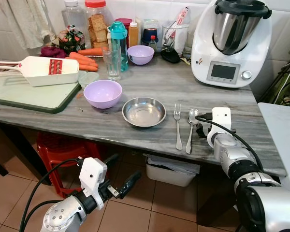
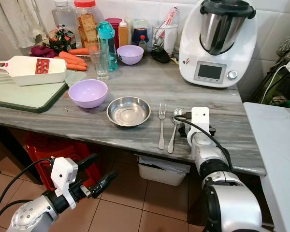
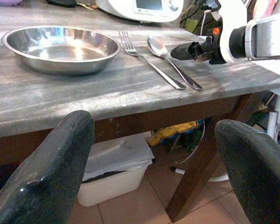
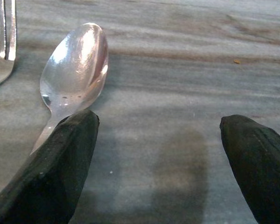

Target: Setting the table

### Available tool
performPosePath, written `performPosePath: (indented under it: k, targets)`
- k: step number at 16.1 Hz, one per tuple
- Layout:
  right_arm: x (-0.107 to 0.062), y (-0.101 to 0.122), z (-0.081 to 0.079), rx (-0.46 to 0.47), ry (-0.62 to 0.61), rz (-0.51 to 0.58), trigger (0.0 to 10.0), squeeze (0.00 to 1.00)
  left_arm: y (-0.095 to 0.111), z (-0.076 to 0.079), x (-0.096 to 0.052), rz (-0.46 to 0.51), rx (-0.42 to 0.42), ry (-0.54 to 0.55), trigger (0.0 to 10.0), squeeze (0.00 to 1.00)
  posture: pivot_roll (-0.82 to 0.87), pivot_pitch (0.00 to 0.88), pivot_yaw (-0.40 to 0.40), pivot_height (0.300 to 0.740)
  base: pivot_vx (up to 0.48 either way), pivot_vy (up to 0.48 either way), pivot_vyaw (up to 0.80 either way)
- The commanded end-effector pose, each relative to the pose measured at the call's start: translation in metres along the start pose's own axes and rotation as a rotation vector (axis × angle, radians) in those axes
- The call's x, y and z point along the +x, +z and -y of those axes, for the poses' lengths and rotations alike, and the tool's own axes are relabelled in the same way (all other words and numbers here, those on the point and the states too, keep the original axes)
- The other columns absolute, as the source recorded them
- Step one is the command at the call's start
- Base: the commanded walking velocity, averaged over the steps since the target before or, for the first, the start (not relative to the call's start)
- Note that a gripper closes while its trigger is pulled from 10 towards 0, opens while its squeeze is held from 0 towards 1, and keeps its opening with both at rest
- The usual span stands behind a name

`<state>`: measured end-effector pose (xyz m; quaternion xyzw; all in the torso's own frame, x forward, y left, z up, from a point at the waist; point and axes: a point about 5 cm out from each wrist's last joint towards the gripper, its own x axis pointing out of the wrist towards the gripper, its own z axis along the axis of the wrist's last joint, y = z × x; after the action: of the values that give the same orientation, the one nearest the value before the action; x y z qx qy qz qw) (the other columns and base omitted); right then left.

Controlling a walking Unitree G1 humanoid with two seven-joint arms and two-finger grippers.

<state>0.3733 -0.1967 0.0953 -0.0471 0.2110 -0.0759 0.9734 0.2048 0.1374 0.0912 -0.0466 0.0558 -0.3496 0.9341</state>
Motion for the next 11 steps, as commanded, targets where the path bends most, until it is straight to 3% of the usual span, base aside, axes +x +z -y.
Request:
performPosePath:
  k: [1, 11]
  targets:
    - [0.0006, 0.0076, -0.0015, -0.008, 0.011, 0.016, 10.0, 0.00, 0.0050, 0.0021, 0.0007, 0.005, 0.020, -0.004, 10.0, 0.00, 0.12, 0.000, -0.037, 0.740, 0.000, 0.000, 0.00]
    - [0.0012, 0.0155, -0.0095, -0.036, 0.060, 0.019, 10.0, 0.00, 0.0035, 0.0030, -0.0014, -0.001, 0.016, 0.009, 10.0, 0.00, 0.13, 0.000, -0.044, 0.740, 0.000, 0.000, 0.00]
